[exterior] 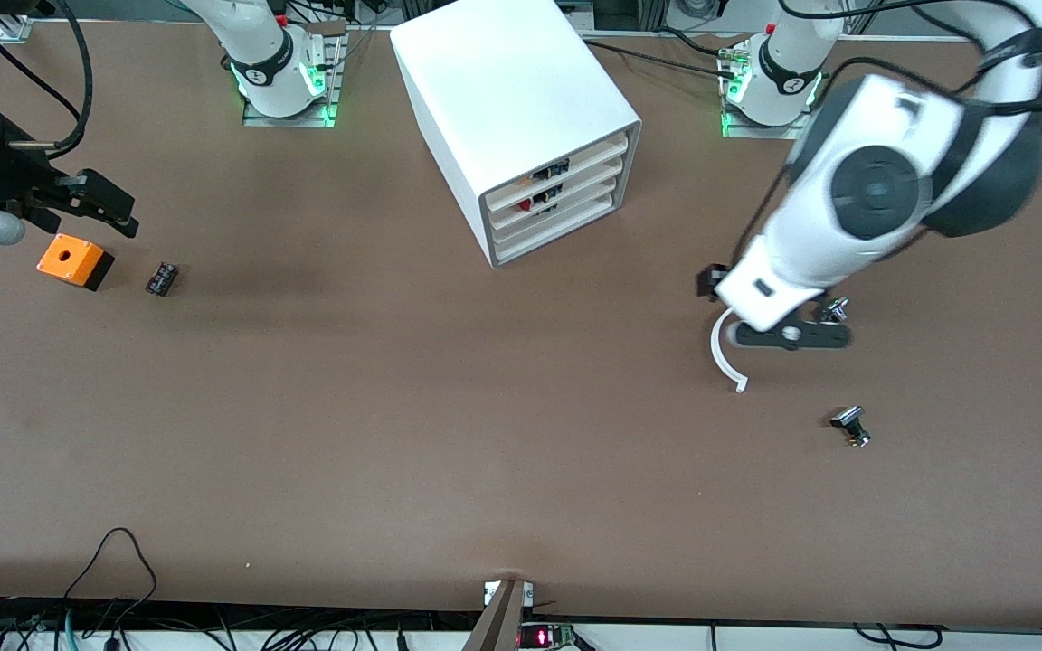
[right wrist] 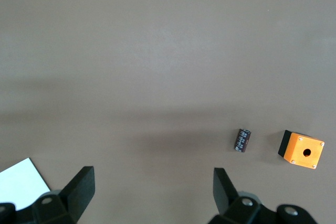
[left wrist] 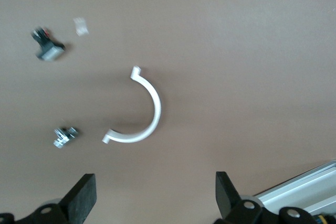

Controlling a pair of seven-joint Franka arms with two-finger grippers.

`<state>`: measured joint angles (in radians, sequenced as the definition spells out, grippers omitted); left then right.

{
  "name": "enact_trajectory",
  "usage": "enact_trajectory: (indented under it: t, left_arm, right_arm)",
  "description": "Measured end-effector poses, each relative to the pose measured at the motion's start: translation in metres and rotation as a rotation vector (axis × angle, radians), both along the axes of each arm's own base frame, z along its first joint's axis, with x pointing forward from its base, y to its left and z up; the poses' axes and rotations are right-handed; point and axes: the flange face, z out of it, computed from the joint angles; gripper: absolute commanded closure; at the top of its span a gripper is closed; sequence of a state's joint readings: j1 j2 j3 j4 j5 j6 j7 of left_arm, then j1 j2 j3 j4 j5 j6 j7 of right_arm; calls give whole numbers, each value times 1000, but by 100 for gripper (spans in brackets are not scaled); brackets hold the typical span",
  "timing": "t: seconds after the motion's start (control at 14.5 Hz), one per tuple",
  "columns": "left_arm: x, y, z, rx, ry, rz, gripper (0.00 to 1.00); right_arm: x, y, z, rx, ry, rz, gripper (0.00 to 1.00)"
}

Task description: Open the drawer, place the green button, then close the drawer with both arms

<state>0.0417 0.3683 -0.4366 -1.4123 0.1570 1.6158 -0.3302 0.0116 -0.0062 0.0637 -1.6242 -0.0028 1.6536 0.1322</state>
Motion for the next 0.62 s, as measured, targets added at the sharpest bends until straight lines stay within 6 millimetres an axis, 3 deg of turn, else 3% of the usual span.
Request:
enact_trajectory:
  t: [0.28,0.48,0.62]
  left_arm:
    - [8,78,50,-7,-58,-115,0]
    - [-10,132,79,-61,-68,-81,0]
    - [-25,150,94,-63,-87,-59,0]
  right_arm:
    - [0,0,0,0,-1,0,0]
    - [0,0,0,1,-1,0,0]
    - [0,0,0,1,-1,0,0]
